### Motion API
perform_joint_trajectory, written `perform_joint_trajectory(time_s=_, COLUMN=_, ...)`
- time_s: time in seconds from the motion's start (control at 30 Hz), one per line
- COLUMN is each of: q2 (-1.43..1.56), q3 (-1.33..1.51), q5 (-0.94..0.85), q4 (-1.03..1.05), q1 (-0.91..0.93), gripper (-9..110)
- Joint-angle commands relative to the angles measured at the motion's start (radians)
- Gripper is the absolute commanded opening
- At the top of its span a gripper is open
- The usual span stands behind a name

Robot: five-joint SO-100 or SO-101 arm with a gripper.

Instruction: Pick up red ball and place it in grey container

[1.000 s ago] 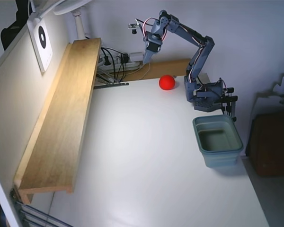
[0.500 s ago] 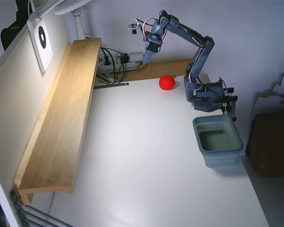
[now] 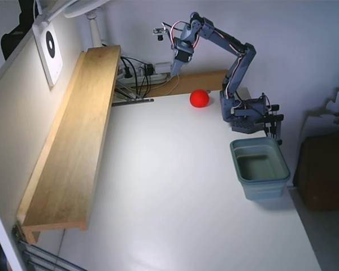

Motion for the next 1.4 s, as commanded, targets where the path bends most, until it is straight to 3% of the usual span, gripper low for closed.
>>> perform_joint_trajectory(time_s=0.0, q2=0.036, q3=0.009, q5=0.002, q4=0.006, q1=0.01, gripper=38)
perform_joint_trajectory(time_s=0.43, q2=0.036, q3=0.009, q5=0.002, q4=0.006, q1=0.039, gripper=38)
perform_joint_trajectory(time_s=1.37, q2=0.036, q3=0.009, q5=0.002, q4=0.006, q1=0.565, gripper=38)
